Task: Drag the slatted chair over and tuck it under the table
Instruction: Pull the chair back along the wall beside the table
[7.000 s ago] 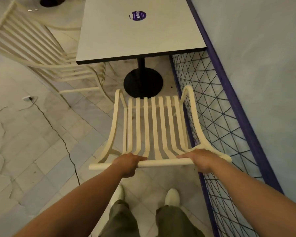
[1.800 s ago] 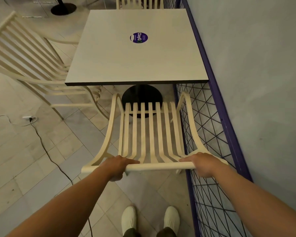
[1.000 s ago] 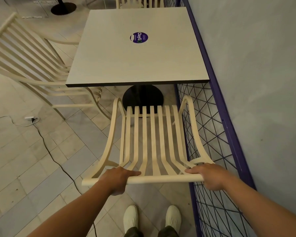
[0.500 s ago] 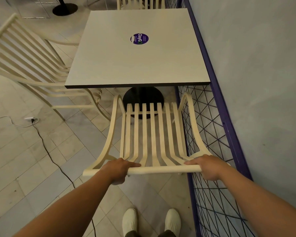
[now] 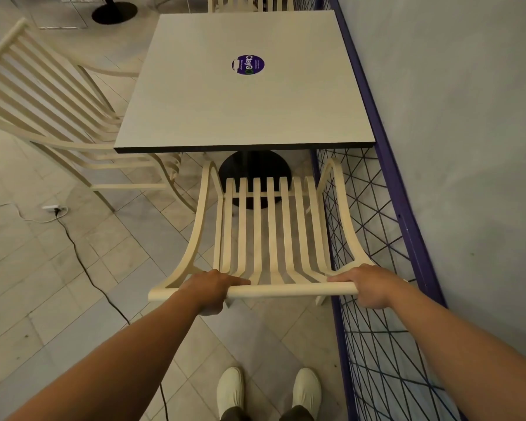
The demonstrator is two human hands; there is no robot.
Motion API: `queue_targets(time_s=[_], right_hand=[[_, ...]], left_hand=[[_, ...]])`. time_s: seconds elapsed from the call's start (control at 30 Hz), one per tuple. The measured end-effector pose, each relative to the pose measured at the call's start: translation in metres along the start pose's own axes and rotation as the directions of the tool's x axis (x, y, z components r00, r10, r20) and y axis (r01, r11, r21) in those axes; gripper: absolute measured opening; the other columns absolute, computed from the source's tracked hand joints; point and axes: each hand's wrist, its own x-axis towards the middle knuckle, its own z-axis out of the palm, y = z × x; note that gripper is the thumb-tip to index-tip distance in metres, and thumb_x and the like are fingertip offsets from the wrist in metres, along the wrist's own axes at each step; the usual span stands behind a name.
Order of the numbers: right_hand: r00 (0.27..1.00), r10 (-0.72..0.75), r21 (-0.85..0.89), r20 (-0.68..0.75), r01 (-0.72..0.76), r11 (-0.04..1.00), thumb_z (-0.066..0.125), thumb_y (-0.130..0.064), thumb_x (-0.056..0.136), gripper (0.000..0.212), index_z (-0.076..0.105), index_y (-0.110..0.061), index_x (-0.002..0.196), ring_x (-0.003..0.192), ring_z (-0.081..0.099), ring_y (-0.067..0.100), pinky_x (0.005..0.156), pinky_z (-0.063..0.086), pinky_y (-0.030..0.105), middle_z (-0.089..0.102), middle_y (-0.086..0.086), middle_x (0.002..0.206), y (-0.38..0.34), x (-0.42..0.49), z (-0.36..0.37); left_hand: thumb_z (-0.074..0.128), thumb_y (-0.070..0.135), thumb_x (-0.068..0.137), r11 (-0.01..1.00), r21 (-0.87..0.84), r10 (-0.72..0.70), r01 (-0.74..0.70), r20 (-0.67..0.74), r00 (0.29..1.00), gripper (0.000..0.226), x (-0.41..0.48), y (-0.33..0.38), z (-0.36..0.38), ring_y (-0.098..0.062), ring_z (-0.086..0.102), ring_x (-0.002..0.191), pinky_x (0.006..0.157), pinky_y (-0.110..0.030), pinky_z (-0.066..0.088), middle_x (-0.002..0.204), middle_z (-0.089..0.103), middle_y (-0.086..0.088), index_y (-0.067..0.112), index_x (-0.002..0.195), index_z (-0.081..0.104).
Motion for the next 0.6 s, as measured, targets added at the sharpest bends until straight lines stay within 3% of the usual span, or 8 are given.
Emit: queue_targets(time_s=[0.13,0.3,0.47,0.6], right_hand=[[1.0,0.001,0.001,-0.005,-0.001,1.0,0.06,-0.007,0.084,0.08,0.037,-0.058,0.142,0.091,0.053,0.012,0.077,0.049,0.027,0.054,-0.007,0.116,0.0,0.0,0.001],[1.0,-0.005,-0.005,-0.027,0.005,1.0,0.063,-0.022,0.087,0.071,0.035,-0.056,0.143,0.093,0.052,0.011,0.081,0.047,0.028,0.057,-0.006,0.125,0.001,-0.001,0.002],[0.999,-0.01,0.052,-0.039,0.012,0.999,0.062,-0.047,0.088,0.065,0.034,-0.049,0.147,0.093,0.058,0.012,0.073,0.045,0.029,0.062,-0.006,0.123,-0.01,-0.009,0.003],[0.997,-0.053,0.141,-0.054,0.06,0.988,0.058,-0.064,0.087,0.069,0.035,-0.043,0.148,0.093,0.058,0.012,0.082,0.048,0.033,0.06,-0.004,0.129,-0.033,-0.014,-0.005]], left_hand=[[0.065,0.021,0.094,1.0,-0.026,-0.006,0.006,0.002,1.0,0.064,0.001,0.0,0.0,-0.015,0.064,0.1,0.09,-0.034,0.055,0.124,0.065,0.008,0.052,0.145,0.041],[0.062,0.046,0.094,1.0,-0.022,0.003,-0.003,-0.011,1.0,0.056,-0.001,0.002,-0.003,-0.012,0.062,0.106,0.095,-0.033,0.051,0.127,0.065,0.011,0.047,0.146,0.042],[0.05,0.072,0.088,0.995,-0.042,-0.092,0.094,0.05,0.995,0.07,-0.013,0.011,-0.009,-0.019,0.058,0.114,0.1,-0.043,0.047,0.133,0.06,0.005,0.044,0.151,0.035],[0.04,0.08,0.087,0.99,-0.082,-0.111,0.119,0.088,0.99,0.077,-0.022,0.02,-0.02,-0.027,0.053,0.126,0.106,-0.051,0.042,0.143,0.054,-0.001,0.041,0.153,0.03]])
